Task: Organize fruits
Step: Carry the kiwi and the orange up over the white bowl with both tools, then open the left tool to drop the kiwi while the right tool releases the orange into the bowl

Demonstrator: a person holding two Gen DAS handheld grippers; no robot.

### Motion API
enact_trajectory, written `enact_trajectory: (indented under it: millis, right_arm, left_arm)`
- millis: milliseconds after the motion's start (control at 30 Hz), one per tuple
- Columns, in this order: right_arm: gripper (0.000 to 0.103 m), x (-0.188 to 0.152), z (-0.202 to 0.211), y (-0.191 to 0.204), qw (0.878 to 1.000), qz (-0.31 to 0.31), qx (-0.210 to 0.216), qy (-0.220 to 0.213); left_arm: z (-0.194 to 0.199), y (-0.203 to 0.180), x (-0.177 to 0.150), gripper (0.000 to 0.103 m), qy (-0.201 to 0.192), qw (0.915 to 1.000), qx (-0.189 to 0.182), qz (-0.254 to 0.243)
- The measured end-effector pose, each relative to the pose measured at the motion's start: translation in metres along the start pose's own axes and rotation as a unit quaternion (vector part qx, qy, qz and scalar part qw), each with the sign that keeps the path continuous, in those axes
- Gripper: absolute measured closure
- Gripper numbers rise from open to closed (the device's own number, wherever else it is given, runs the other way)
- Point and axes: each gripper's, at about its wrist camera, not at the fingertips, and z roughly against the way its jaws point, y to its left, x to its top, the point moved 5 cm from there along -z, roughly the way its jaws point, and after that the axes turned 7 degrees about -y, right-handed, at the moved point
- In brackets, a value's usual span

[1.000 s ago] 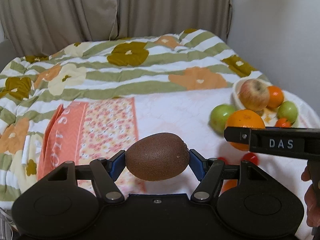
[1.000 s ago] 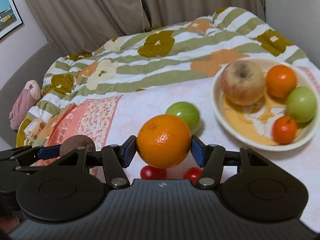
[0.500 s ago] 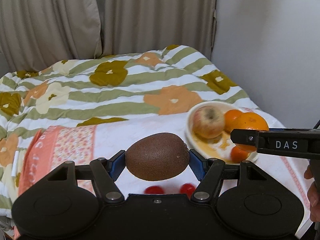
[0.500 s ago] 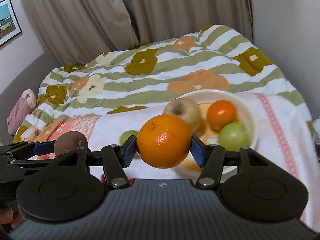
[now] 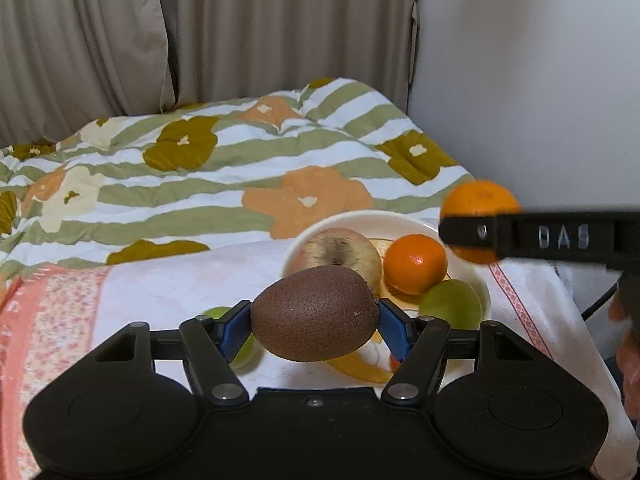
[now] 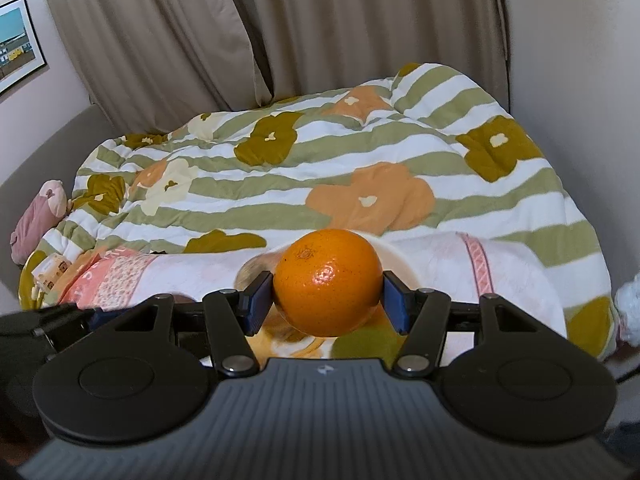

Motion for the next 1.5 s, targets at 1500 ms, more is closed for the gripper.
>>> enact_trajectory:
  millis: [1500]
  right_arm:
    - [0.03, 0.011, -0.144, -0.005, 0.994, 0.035, 0.075, 0.072]
  left_arm:
    - [-0.004, 0.017, -0.026, 0.004, 0.024, 0.9973, 0.07, -0.002]
